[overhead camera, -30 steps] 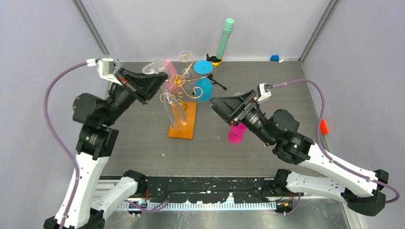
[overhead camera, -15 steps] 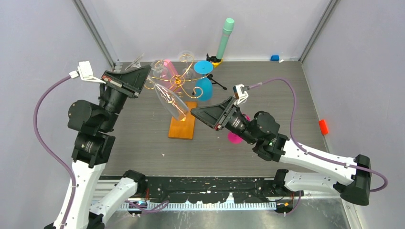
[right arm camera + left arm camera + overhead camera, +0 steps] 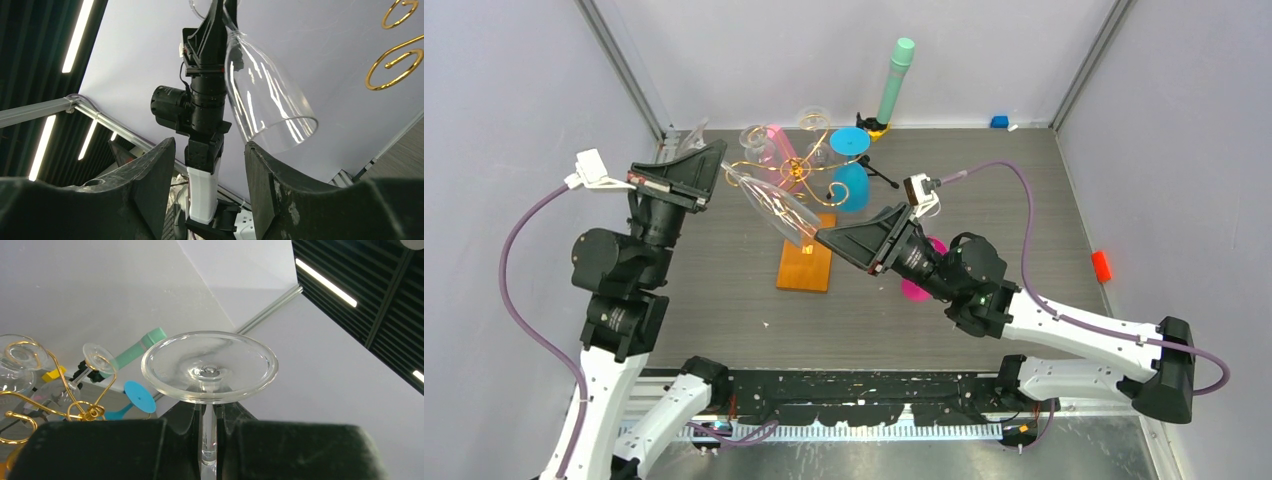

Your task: Take the wine glass off the wine glass rack

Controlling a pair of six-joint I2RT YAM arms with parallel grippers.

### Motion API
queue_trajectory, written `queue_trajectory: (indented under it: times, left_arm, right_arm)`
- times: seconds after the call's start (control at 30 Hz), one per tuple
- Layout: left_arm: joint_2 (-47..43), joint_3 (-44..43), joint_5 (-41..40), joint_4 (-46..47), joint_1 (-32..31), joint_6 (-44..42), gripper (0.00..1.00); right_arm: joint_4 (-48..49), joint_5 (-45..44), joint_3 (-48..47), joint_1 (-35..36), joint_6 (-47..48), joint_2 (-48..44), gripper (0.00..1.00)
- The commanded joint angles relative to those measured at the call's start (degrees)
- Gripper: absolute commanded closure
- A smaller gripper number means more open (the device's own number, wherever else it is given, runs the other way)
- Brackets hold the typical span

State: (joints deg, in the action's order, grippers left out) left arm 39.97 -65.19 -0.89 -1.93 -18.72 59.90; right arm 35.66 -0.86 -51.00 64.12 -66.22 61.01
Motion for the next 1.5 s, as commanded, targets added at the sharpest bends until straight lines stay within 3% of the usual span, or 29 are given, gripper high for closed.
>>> queue_trajectory:
  times: [0.0,0.17,0.47,1.1,1.23,1.4,1.47]
  left_arm:
    - [-2.17,0.59,-4.32,6.67,0.18,1.59,1.0]
    - [-2.91,2.16,-5.58,7.26,0.18,3.94,1.0]
    - [-3.71,3.28,-5.44,6.83,0.18,4.94,1.0]
    - [-5.65,7.41,-5.1,10.11,0.18,9.18,1.0]
    - [-6.32,8.68,-5.18,11.99,0.18,9.28,1.0]
    - [-7.13,9.29,-5.27,12.66,0.18,9.0,0.99]
    - [-7.31,9.25,-5.2,12.72,0.18,8.77,0.93]
  right_arm:
    - [-0.51,-3.53,-1.92,0.75,2.88,-1.81,0.42]
    - [-3.73,-6.04,-2.49,1.62,4.44,-1.38,0.41]
    - [2.8,-2.77,-4.48,2.59,6.59,2.13,0.42]
    - [7.08,-6.37,-7.05,2.77,5.71,7.44,0.63]
    - [8.11,-7.67,-7.34,2.77,4.85,8.25,0.69]
    - [8.29,-9.45,-7.28,2.77,4.43,8.59,0.92]
    - [8.29,-10.03,-7.23,2.77,4.55,8.52,0.99]
